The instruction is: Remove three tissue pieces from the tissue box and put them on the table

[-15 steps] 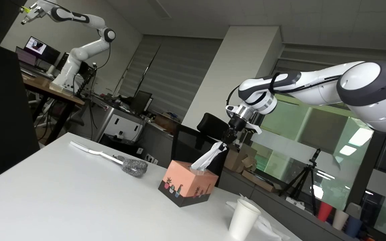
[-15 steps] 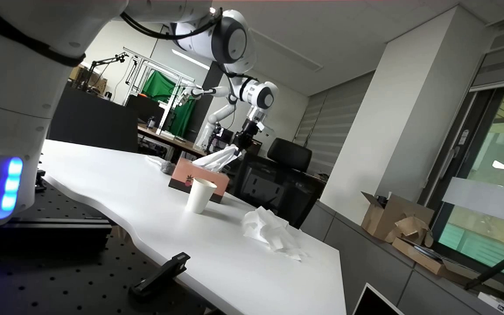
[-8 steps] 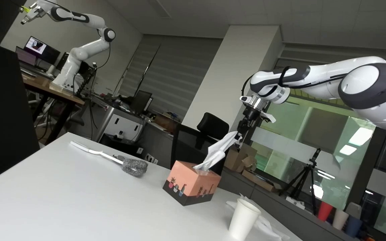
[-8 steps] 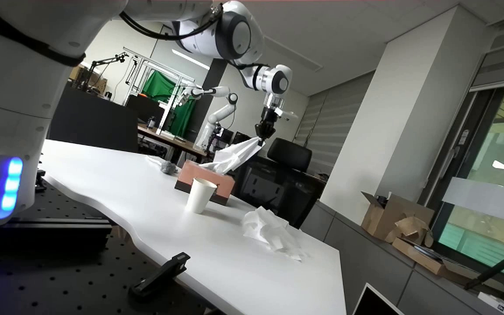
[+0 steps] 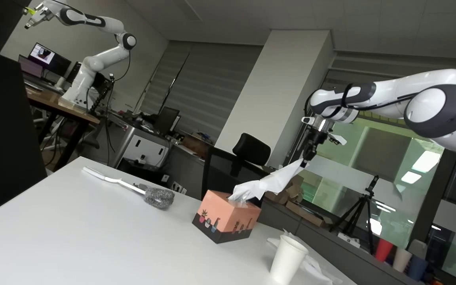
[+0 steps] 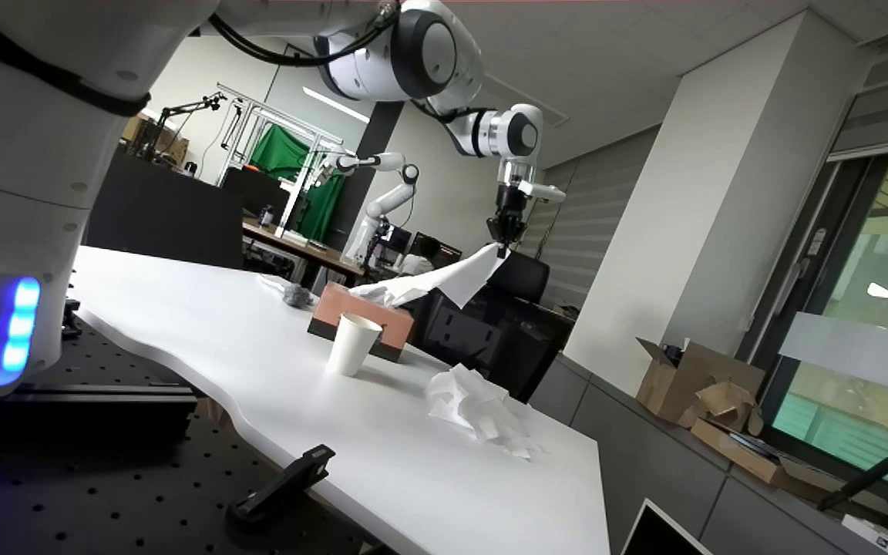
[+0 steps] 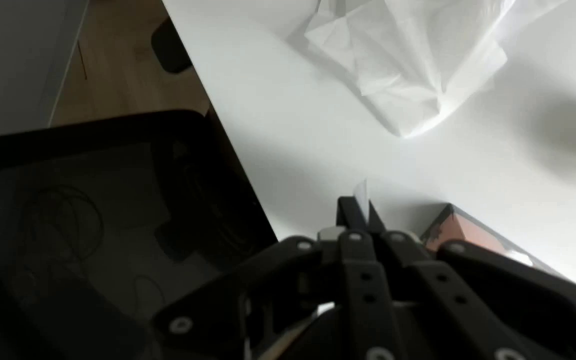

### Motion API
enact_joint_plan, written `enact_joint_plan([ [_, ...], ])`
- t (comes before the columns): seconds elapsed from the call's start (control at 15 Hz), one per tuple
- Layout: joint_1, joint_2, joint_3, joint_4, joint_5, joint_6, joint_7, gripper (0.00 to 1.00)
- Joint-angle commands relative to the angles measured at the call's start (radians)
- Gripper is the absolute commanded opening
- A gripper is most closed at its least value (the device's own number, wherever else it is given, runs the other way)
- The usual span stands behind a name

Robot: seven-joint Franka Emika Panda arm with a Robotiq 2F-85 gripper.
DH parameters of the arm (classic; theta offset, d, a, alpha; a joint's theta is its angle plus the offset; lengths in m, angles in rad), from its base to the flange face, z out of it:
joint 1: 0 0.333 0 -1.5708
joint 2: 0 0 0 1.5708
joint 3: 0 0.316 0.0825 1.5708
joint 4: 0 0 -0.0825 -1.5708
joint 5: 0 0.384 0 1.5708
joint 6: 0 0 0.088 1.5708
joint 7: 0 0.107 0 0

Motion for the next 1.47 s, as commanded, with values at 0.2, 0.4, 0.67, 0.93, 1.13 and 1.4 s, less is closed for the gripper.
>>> enact_joint_plan([
  [0.2,-0.038,0.093,-0.117,0.046,-0.084,-0.031,0.044,0.00],
  [0.4,-0.052,0.145,-0.168,0.052,-0.124,-0.092,0.027,0.00],
  [0.67,-0.092,0.200,-0.133,0.084,-0.278,-0.276,-0.017,0.00],
  [0.93,-0.098,0.233,-0.128,0.105,-0.346,-0.384,-0.064,0.00],
  [1.13,-0.081,0.258,-0.131,0.123,-0.391,-0.421,-0.109,0.00],
  [1.4,-0.051,0.300,-0.125,0.143,-0.416,-0.446,-0.161,0.00],
])
